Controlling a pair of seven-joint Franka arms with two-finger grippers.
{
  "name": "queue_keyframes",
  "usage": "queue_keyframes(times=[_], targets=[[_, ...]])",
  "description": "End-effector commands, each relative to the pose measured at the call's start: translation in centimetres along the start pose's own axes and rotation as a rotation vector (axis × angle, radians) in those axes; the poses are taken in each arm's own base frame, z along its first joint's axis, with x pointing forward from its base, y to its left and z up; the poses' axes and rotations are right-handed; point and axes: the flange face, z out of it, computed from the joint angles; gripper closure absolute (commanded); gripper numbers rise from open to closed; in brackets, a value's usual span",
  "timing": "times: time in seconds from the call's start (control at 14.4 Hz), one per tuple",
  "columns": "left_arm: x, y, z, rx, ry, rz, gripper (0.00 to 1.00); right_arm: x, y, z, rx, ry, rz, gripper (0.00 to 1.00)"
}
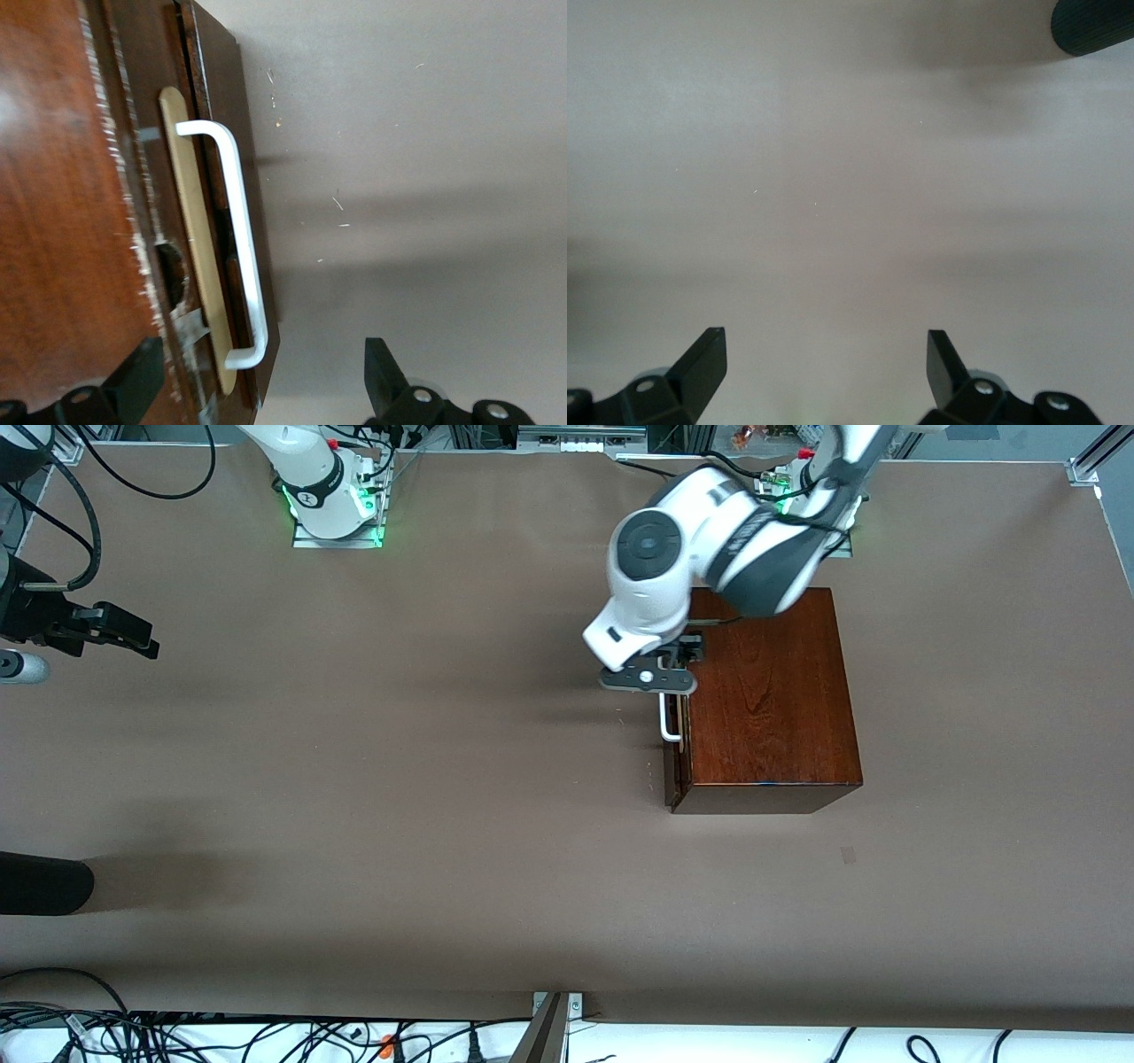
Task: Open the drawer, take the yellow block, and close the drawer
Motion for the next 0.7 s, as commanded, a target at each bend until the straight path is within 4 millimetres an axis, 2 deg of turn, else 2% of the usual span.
queue_keyframes(times=[0.0,0.21,0.63], targets=[[0.5,1.0,1.1,0.054,0.052,-0.006,0.00,-0.2,0.0,-0.2,0.006,0.000,0.010,0.00],[0.9,1.6,2.9,0.078,0.059,0.010,0.00,-0.2,0.0,-0.2,0.006,0.000,0.010,0.00],[0.8,3.0,4.8,0.081,0.061,-0.022,0.00,-0.2,0.1,-0.2,0.006,0.000,0.012,0.00]])
